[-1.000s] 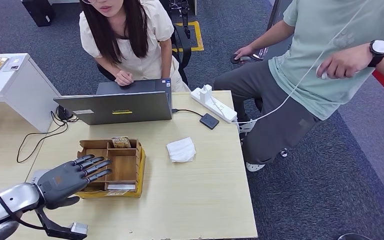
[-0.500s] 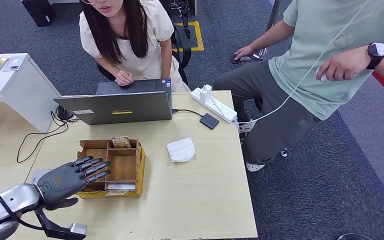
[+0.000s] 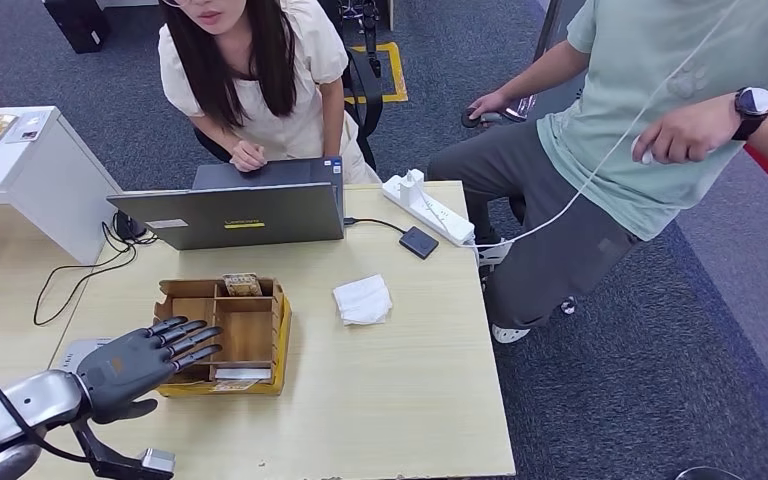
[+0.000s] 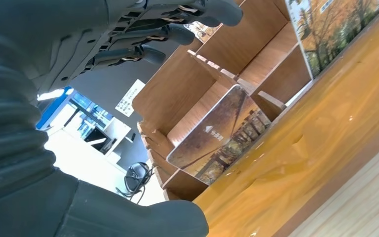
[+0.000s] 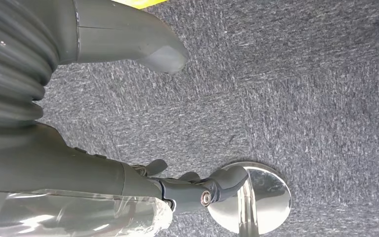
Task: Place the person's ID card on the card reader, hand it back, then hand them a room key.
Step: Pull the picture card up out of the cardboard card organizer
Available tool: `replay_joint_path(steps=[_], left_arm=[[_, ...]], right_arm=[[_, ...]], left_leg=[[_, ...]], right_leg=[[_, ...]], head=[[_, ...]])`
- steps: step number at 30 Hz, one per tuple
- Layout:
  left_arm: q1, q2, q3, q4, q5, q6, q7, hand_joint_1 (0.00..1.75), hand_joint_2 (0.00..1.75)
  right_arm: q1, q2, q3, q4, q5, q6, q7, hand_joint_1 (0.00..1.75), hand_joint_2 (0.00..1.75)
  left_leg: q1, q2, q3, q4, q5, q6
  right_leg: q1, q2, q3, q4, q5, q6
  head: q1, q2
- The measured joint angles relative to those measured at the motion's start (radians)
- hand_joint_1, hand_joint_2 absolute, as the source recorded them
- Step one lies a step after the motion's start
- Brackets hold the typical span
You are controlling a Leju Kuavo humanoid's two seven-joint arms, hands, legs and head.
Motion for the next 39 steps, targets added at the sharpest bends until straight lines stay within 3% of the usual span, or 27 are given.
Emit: replay_joint_path(steps=[6, 8, 12, 13, 19, 31, 39], left_arm=[[0.002, -0.001, 0.000, 0.004, -0.001, 0.000, 0.001, 0.01, 1.75], [0.003, -0.002, 0.000, 0.006, -0.002, 0.000, 0.002, 0.12, 1.75], [0.003, -0.004, 0.000, 0.008, -0.003, 0.000, 0.002, 1.48, 1.75], [0.003, -0.004, 0.000, 0.008, -0.003, 0.000, 0.000, 1.53, 1.75], [0.003, -0.004, 0.000, 0.009, -0.003, -0.001, -0.005, 1.42, 1.75], [0.001, -0.004, 0.000, 0.011, 0.010, -0.001, -0.015, 1.72, 1.75], [-0.001, -0.008, 0.000, 0.012, 0.017, -0.003, -0.016, 1.75, 1.75]], right_arm=[[0.000, -0.001, 0.000, 0.000, 0.000, -0.001, 0.000, 0.00, 1.75], [0.000, -0.001, 0.000, 0.001, 0.000, -0.002, 0.000, 0.00, 1.75], [0.000, -0.001, 0.000, 0.003, 0.000, -0.006, -0.001, 0.00, 1.75], [0.000, -0.001, 0.000, 0.004, 0.000, -0.007, -0.001, 0.00, 1.75], [-0.001, -0.002, 0.000, 0.006, -0.001, -0.007, -0.004, 0.00, 1.75], [-0.002, -0.007, 0.000, 0.010, -0.002, -0.007, -0.009, 0.00, 1.75], [-0.002, -0.009, 0.000, 0.010, -0.002, -0.004, -0.010, 0.00, 1.75]], left_leg=[[0.000, 0.000, 0.000, 0.000, 0.000, 0.000], [0.000, 0.000, 0.000, 0.000, 0.000, 0.000], [0.000, 0.000, 0.000, 0.000, 0.000, 0.000], [0.000, 0.000, 0.000, 0.000, 0.000, 0.000], [0.000, 0.000, 0.000, 0.000, 0.000, 0.000], [0.000, 0.000, 0.000, 0.000, 0.000, 0.000], [0.000, 0.000, 0.000, 0.000, 0.000, 0.000]], right_leg=[[0.000, 0.000, 0.000, 0.000, 0.000, 0.000], [0.000, 0.000, 0.000, 0.000, 0.000, 0.000], [0.000, 0.000, 0.000, 0.000, 0.000, 0.000], [0.000, 0.000, 0.000, 0.000, 0.000, 0.000], [0.000, 0.000, 0.000, 0.000, 0.000, 0.000], [0.000, 0.000, 0.000, 0.000, 0.000, 0.000], [0.000, 0.000, 0.000, 0.000, 0.000, 0.000]], head=[[0.000, 0.000], [0.000, 0.000], [0.000, 0.000], [0.000, 0.000], [0.000, 0.000], [-0.001, 0.000], [-0.001, 0.000]])
